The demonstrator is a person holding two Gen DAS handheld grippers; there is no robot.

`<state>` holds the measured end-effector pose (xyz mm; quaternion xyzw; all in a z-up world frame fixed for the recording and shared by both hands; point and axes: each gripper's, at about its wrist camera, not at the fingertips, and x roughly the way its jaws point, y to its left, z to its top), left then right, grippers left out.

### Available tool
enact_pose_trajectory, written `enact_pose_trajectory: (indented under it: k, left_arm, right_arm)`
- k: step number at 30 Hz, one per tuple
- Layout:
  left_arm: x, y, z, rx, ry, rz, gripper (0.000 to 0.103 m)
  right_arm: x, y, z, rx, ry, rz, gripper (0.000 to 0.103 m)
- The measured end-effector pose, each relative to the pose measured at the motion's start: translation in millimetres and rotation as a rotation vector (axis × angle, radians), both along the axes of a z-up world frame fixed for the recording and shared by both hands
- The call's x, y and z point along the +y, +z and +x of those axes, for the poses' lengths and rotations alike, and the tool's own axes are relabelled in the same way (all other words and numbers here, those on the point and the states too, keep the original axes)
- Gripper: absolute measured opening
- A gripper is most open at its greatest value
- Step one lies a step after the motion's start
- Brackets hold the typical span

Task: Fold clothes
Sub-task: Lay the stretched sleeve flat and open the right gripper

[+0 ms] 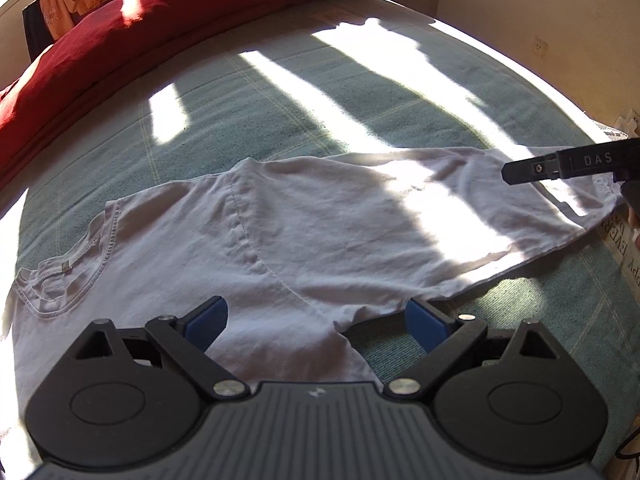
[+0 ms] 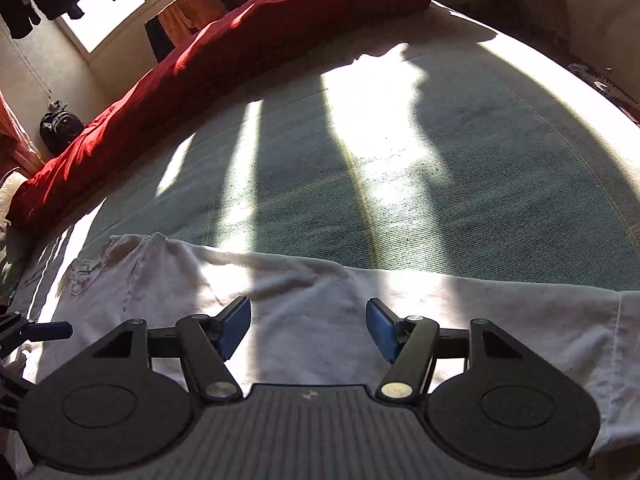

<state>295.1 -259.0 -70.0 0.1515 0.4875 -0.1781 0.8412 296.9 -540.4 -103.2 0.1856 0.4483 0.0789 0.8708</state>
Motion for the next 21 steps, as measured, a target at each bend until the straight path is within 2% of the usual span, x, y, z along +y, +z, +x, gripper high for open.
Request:
enact_pose_trajectory:
  k: [2, 8, 12, 15, 17, 21]
  left_arm:
    - [-4, -3, -1, 0.006, -0.014, 0.011, 0.096]
    - [-16, -10, -5, 0.025, -0.044, 0.036, 0.096]
    - [-28, -5, -5, 0.014, -0.073, 0.044, 0.096]
    - [-39, -2, -3, -0.011, -0.098, 0.057, 0.096]
    - [-45, -2, -1, -0.03, -0.115, 0.055, 0.096]
    - [-53, -16, -1, -0.014, -0.128, 0.038, 0.096]
  right_arm:
    - [-15, -9, -14, 0.026, -0.044, -0.044, 0.068]
    - [-77, -6, -44, 0.048, -0.224, -0.134, 0.068]
    - [-96, 0, -51, 0.058, -0.28, -0.081, 0.068]
    - [-73, 14, -46, 0.02, -0.209, -0.145, 0.071]
    - [-52, 18, -40, -0.004, -0.139, -0.145, 0.071]
    - [-7, 7, -27, 0.023, -0.009, -0.265, 0.072]
